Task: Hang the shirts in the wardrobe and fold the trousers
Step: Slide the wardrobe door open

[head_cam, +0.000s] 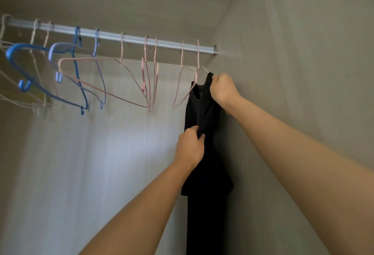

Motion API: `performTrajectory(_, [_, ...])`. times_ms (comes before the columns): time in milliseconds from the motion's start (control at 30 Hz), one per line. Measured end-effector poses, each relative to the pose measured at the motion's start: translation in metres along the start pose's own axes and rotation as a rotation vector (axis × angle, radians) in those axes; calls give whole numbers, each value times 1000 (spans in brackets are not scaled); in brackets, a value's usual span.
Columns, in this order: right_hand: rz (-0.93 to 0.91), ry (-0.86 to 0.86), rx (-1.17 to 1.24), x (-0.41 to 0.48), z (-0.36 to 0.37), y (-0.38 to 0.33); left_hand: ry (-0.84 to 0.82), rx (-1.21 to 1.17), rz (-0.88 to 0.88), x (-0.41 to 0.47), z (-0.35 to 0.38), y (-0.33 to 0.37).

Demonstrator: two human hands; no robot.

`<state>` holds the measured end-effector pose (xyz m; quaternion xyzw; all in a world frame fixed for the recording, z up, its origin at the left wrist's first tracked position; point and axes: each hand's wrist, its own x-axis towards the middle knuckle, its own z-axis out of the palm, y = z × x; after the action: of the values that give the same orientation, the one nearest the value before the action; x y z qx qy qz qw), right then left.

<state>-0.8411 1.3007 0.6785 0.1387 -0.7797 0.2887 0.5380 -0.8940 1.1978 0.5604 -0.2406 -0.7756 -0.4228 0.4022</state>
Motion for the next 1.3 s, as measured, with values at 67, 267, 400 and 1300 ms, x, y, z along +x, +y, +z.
performTrajectory(67, [-36,41,-153,-4,11,3,18,14,3,-4,4,-7])
performTrajectory(267, [-208,180,-419,-38,32,5,108,25,60,-22,8,-15])
performTrajectory(400, [-263,191,-484,-47,38,7,139,100,111,-32,7,-16])
performTrajectory(1300, [-403,59,-457,-249,2,-44,-7,182,21,-226,-102,-9])
